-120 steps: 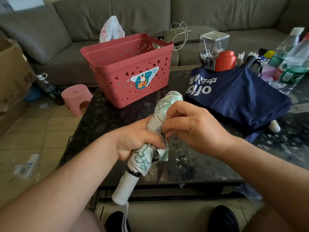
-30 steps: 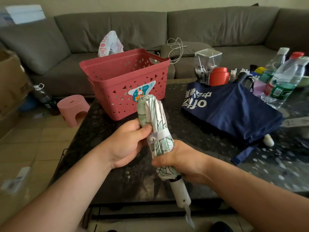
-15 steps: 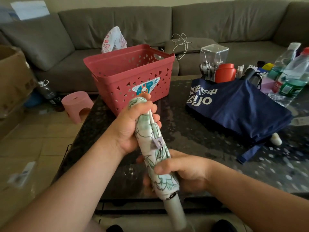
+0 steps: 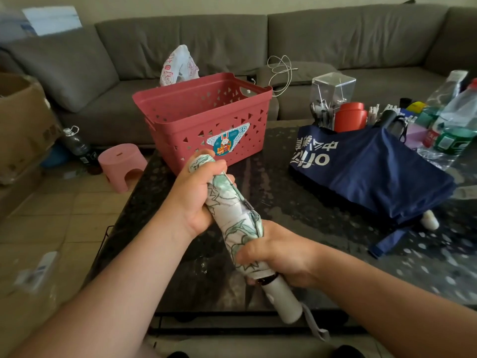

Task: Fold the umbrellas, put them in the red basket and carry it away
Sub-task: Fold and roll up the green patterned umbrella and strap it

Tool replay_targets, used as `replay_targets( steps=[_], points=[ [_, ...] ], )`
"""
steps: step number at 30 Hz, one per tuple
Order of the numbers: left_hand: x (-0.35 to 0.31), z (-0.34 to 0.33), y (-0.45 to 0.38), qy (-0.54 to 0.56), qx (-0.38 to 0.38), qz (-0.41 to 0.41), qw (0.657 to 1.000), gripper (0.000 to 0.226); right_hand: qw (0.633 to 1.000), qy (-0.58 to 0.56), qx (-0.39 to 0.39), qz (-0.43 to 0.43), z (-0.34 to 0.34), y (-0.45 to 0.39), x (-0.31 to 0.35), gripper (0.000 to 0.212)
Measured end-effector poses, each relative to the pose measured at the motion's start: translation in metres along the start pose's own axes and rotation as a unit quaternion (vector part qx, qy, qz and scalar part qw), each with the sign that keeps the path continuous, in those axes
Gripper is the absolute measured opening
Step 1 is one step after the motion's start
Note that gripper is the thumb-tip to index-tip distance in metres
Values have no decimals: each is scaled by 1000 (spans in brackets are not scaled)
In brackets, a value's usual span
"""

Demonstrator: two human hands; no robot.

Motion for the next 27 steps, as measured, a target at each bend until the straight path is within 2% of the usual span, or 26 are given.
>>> replay_targets(
  steps=[1, 3, 5, 7, 9, 11, 13, 14, 15, 16, 18, 20, 21, 23, 24, 27],
  points=[
    [-3, 2, 1, -29, -20, -15, 999, 22, 996, 71, -48, 1, 7, -1, -3, 42],
    [-10, 8, 2, -59, -55, -41, 996, 22, 966, 228, -123, 17, 16, 1, -2, 65],
    [-14, 12, 1, -66, -71, -55, 994, 20, 945, 296, -128, 49, 12, 2, 1, 81],
    [-17, 14, 1, -84, -76, -65, 991, 19, 942, 305, -115, 75, 8, 3, 0, 81],
    [-18, 13, 1, -87, -69, -67, 992, 20, 944, 293, -105, 112, 6, 5, 4, 70],
    [-18, 11, 0, -69, -52, -64, 994, 23, 964, 200, -103, 145, 9, 7, 8, 55],
    [-18, 9, -2, -51, -39, -59, 996, 26, 973, 116, -137, 142, 20, 6, 8, 49],
    [-18, 9, -4, -43, -32, -56, 997, 28, 963, 136, -176, 150, 29, 8, 10, 49],
    [-18, 8, -4, -37, -29, -51, 998, 29, 939, 197, -222, 174, 37, 12, 19, 49],
    [-18, 9, -5, -32, -29, -46, 998, 30, 899, 280, -264, 209, 42, 19, 30, 45],
    [-16, 13, -7, -18, -42, -36, 998, 28, 794, 427, -316, 298, 39, 33, 52, 26],
    [-15, 18, -7, 5, -53, -28, 998, 24, 704, 507, -347, 356, 31, 44, 63, 13],
    [-14, 19, -7, 12, -55, -25, 998, 23, 673, 531, -363, 365, 29, 47, 65, 10],
    [-13, 19, -7, 11, -51, -22, 998, 22, 633, 572, -376, 361, 25, 48, 68, 12],
    [-13, 20, -6, 8, -51, -23, 998, 23, 624, 589, -372, 354, 24, 47, 68, 14],
    [-12, 24, -5, 13, -62, -25, 998, 22, 623, 621, -356, 315, 24, 40, 69, 13]
  ],
)
Point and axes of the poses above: each hand's wrist, its own y-axis away from the middle knuckle, its own z-axis out of the back of the hand, x = y × z, the point moved 9 cm from there along -y, towards the middle knuckle, and after that the axes turned 10 degrees about y, right-handed, at the moved point
